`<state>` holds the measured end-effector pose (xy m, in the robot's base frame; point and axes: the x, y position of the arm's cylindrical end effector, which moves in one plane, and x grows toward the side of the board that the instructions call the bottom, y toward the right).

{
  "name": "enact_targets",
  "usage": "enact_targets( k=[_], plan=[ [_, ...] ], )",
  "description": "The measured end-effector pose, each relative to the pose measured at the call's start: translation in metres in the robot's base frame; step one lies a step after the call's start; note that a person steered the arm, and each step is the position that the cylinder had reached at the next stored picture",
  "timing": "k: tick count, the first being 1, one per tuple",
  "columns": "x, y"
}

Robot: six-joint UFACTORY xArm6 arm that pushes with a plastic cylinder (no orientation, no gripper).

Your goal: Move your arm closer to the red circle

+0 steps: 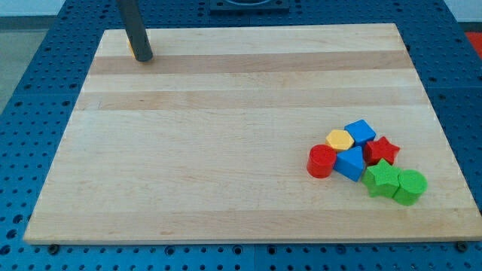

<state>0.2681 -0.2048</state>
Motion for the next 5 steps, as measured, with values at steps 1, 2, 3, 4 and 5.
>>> enact_targets(
  k=[1, 2, 3, 4, 5],
  plan=[
    [-0.004, 0.0],
    [-0.003, 0.0],
    [0.004, 0.004],
    [0.026, 0.018],
    [0.063, 0.03]
  ],
)
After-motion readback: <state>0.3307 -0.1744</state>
